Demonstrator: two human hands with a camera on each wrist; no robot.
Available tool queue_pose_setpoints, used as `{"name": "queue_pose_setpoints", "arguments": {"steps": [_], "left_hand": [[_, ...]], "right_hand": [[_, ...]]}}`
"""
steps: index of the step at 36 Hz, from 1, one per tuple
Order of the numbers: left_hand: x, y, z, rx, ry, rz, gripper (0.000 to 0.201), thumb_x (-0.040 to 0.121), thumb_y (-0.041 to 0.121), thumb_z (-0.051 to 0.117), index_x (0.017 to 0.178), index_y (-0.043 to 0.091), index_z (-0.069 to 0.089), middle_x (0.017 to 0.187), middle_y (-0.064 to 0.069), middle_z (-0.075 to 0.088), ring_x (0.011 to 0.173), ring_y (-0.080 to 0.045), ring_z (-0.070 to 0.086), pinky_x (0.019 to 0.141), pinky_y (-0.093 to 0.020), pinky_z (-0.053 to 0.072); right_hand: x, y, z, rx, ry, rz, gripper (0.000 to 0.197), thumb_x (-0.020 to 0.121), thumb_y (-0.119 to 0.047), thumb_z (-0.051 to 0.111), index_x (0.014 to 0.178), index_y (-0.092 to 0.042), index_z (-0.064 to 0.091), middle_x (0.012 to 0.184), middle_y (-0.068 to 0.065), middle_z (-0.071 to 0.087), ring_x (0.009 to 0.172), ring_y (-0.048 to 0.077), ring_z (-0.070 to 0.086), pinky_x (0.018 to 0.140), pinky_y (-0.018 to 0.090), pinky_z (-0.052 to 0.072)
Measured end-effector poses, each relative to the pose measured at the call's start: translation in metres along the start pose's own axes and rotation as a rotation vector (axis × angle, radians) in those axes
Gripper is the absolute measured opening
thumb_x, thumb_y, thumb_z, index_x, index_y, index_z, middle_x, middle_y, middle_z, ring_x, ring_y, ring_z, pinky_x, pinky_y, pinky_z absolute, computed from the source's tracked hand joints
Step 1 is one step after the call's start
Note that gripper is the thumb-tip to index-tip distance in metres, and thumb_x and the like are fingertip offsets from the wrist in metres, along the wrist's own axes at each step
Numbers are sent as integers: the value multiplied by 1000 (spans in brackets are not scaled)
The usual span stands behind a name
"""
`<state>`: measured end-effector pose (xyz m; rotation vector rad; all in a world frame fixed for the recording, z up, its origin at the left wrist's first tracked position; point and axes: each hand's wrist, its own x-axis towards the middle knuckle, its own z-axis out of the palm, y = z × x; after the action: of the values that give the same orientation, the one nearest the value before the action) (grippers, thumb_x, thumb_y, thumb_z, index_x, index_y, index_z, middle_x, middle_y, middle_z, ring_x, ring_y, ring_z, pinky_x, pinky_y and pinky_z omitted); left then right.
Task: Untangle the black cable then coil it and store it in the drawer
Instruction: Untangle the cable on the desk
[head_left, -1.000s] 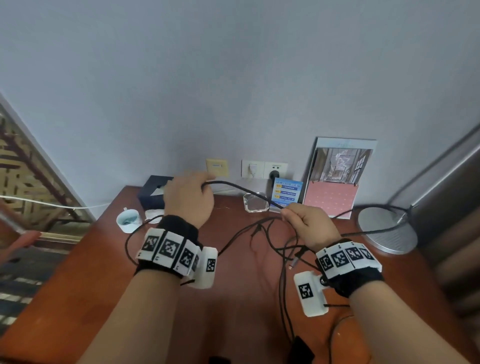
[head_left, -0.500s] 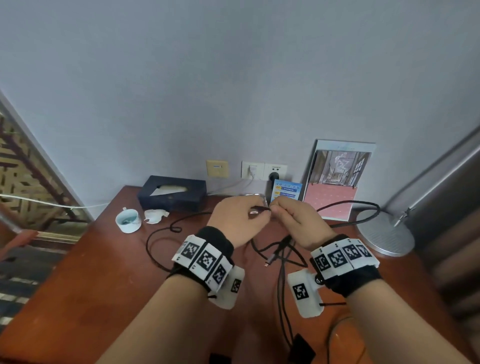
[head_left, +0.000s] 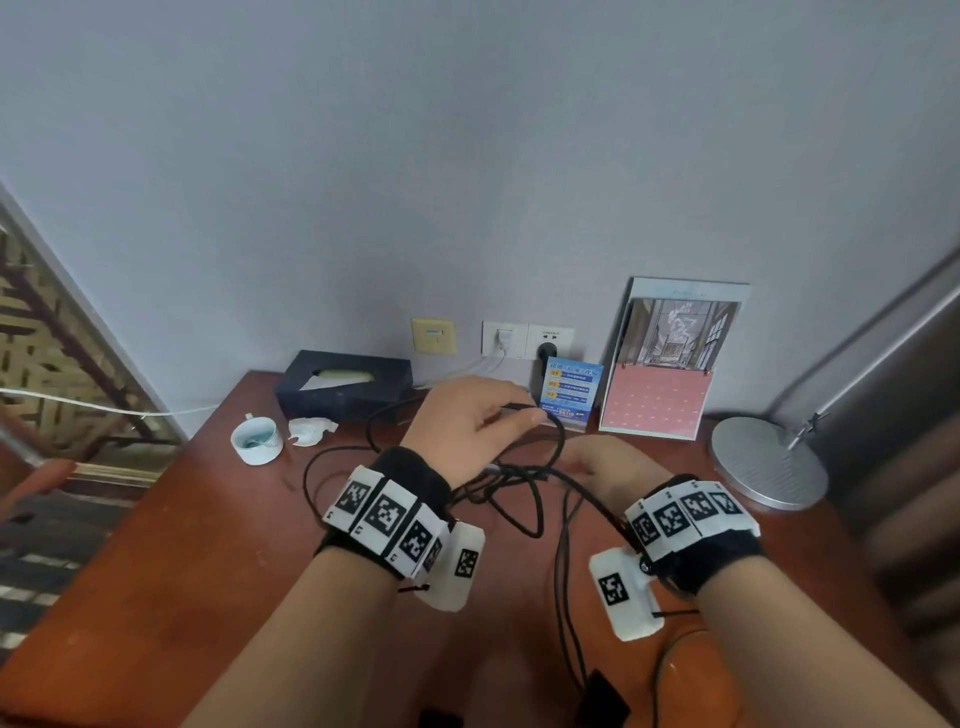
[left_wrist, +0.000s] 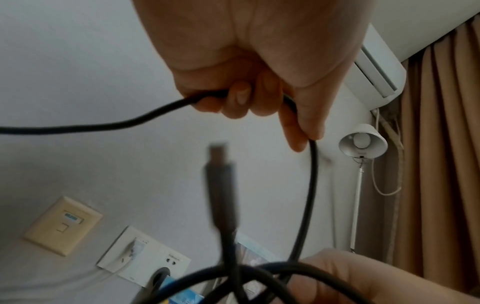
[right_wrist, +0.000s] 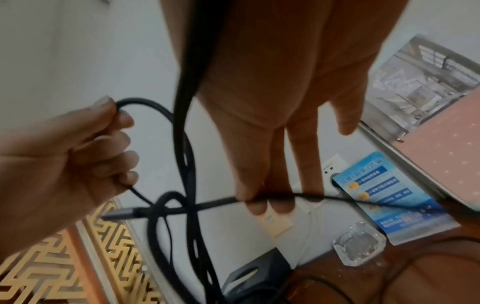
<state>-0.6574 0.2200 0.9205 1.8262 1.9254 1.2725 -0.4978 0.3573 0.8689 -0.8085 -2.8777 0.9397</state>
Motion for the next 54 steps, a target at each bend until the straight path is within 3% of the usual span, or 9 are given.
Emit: {"name": "queue_pose_setpoints", "arguments": {"steps": [3, 16, 20, 27, 33, 38, 42, 48, 54], "left_hand": [[0, -6, -7, 57, 45, -79, 22, 90, 42, 59, 90, 27, 75, 84, 11, 73, 82, -7, 65, 81, -39, 52], [-9, -35, -21, 382, 159, -257, 31, 90, 49, 52, 88, 28, 75, 70, 8, 68, 74, -16, 63, 76, -34, 50], [-8, -40, -20, 463, 126, -296, 35, 92, 51, 48, 90, 29, 74, 79, 8, 71, 83, -18, 62, 83, -38, 48], [0, -26, -6, 450, -148, -283, 30, 95, 40, 47, 93, 24, 73, 89, 6, 71, 89, -18, 62, 81, -33, 48], [-2, -14, 9, 147, -259, -299, 54, 97, 8, 33, 141, 38, 44, 95, 4, 66, 79, -10, 57, 83, -24, 46], [-1, -6, 19, 77, -193, -302, 35, 98, 22, 45, 129, 30, 60, 130, 6, 61, 119, -12, 53, 101, -20, 35], [3, -6, 31, 172, -204, -338, 33, 88, 58, 55, 98, 29, 69, 96, 7, 70, 93, -13, 62, 84, -33, 48], [-2, -33, 23, 274, -225, -432, 9, 81, 28, 61, 88, 28, 66, 93, 6, 68, 91, -17, 61, 82, -28, 48], [-9, -44, 18, 198, -156, -466, 10, 84, 36, 67, 79, 31, 60, 81, 15, 60, 83, -9, 56, 74, -25, 40]], "right_hand": [[-3, 4, 1, -50, 114, 64, 13, 91, -23, 57, 85, -28, 68, 81, -9, 65, 83, 14, 61, 72, 21, 40], [-3, 33, -15, -40, 529, 536, 14, 97, -12, 39, 103, -6, 50, 94, 17, 61, 75, 29, 52, 68, 33, 40], [-13, 24, -24, 14, 553, 457, 20, 99, -20, 39, 109, -11, 53, 93, 14, 61, 83, 32, 55, 70, 32, 37], [-10, 8, -23, 77, 409, 98, 17, 93, -23, 56, 80, -12, 60, 79, 7, 67, 77, 25, 60, 75, 36, 49], [-10, -8, -25, 98, 448, 10, 17, 94, -18, 53, 82, -10, 61, 76, 8, 65, 74, 25, 58, 70, 31, 43], [-7, -17, -24, 51, 404, -121, 17, 94, -21, 54, 81, -15, 64, 74, 2, 66, 74, 19, 59, 71, 34, 48], [-5, -22, -18, 89, 359, -185, 15, 93, -20, 54, 84, -21, 65, 75, -6, 65, 75, 13, 59, 71, 31, 49], [-11, -22, -32, 351, 592, -59, 17, 95, -15, 53, 84, -23, 64, 72, -9, 60, 66, 3, 51, 62, 9, 38], [-11, 4, -59, 66, 726, 280, 22, 95, -21, 50, 109, -13, 66, 95, 11, 62, 85, 25, 56, 74, 28, 40]]}}
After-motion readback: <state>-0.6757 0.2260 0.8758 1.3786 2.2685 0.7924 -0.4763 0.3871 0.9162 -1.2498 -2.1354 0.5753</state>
